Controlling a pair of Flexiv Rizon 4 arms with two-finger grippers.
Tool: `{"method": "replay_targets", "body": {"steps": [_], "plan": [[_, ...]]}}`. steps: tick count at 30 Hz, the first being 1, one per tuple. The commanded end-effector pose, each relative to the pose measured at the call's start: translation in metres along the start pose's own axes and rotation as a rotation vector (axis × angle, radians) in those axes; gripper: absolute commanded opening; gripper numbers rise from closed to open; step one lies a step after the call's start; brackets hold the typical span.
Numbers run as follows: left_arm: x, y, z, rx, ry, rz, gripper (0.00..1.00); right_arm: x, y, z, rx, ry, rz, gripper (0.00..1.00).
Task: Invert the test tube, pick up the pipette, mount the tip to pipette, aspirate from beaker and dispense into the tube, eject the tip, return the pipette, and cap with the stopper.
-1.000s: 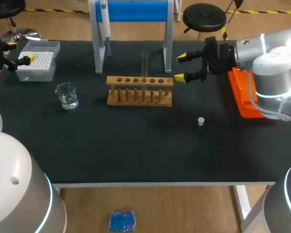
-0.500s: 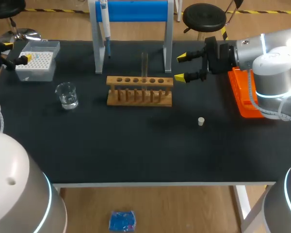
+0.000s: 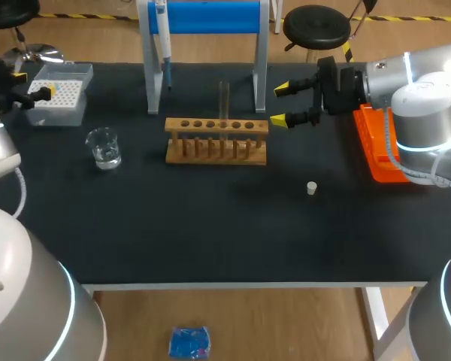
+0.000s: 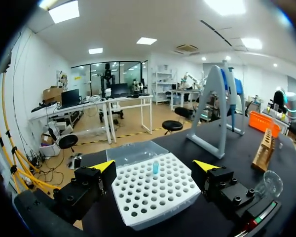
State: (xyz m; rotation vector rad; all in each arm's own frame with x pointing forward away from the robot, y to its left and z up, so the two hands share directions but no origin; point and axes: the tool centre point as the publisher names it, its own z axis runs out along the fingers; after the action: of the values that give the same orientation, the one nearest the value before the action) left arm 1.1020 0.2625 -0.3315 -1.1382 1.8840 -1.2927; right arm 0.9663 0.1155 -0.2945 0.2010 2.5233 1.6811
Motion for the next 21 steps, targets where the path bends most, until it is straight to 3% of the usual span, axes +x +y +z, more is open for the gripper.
{"method": "replay_targets", "body": {"steps": [1, 16, 21], "plan": [[0.001, 0.0, 0.01, 0.008, -0.025, -0.01, 1.0, 0.001, 0.0, 0.0, -0.001, -0.002, -0.001, 1.0], [0.005, -0.011, 0.024, -0.09, -0.081, -0.112, 1.0, 0.001, 0.0, 0.0, -0.001, -0.002, -0.001, 1.0], [0.003, -0.007, 0.029, -0.099, -0.094, -0.132, 0.91, 0.001, 0.0, 0.0, -0.001, -0.002, -0.001, 1.0]]}}
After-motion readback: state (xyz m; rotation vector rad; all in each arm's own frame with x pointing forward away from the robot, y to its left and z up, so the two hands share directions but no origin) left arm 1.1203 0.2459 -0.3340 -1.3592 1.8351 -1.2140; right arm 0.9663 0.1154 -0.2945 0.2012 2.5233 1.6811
